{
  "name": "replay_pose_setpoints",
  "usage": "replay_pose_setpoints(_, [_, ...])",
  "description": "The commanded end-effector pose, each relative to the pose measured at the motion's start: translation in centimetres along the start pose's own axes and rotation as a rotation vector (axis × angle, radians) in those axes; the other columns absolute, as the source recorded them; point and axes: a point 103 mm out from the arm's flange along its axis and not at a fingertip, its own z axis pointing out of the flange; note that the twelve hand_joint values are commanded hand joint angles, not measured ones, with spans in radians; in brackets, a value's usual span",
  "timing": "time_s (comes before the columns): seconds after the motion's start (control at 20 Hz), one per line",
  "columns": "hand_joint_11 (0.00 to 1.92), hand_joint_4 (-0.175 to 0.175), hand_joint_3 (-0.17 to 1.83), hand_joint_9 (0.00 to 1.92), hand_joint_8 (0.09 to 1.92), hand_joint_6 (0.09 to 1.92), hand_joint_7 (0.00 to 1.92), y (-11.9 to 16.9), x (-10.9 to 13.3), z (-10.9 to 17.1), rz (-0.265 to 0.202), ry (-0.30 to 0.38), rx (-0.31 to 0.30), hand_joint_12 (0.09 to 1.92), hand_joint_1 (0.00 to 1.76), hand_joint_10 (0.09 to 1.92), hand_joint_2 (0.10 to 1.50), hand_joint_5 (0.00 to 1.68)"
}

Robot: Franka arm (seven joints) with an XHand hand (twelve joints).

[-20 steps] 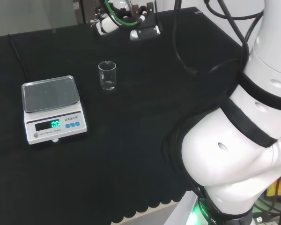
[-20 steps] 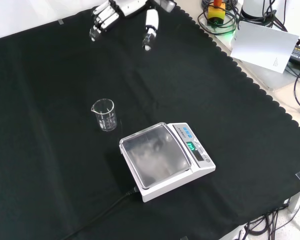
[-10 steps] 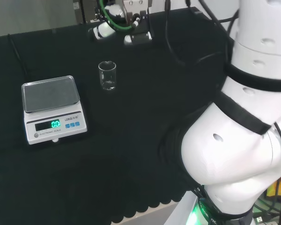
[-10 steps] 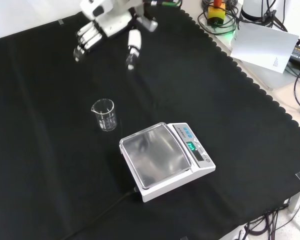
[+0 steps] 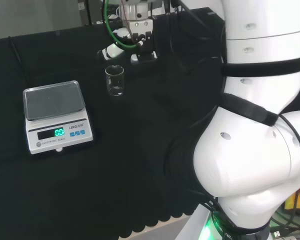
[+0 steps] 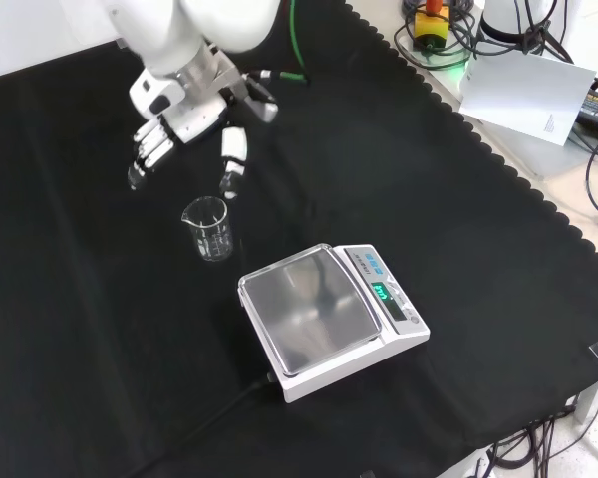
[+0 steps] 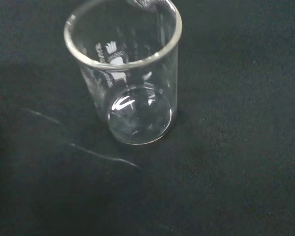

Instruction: Pick up the beaker.

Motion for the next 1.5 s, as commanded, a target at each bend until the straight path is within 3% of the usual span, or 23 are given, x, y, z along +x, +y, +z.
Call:
replay_pose_setpoints(0.05, [0.00,0.034,0.20,0.14,0.51,0.09,0.00,1.5,-0.7,2.4,0.003,0.004,0.045,1.45,0.29,0.82,0.72,0.02])
replay_pose_setpoints(1.25, [0.00,0.034,0.19,0.13,0.50,0.09,0.00,2.8,1.0,7.2,-0.001,-0.007,0.123,1.45,0.29,0.83,0.73,0.03])
replay_pose_setpoints(1.5, [0.00,0.038,0.19,0.19,0.58,0.09,0.02,3.0,1.3,7.8,-0.002,-0.024,0.118,1.50,0.43,0.83,0.76,0.08])
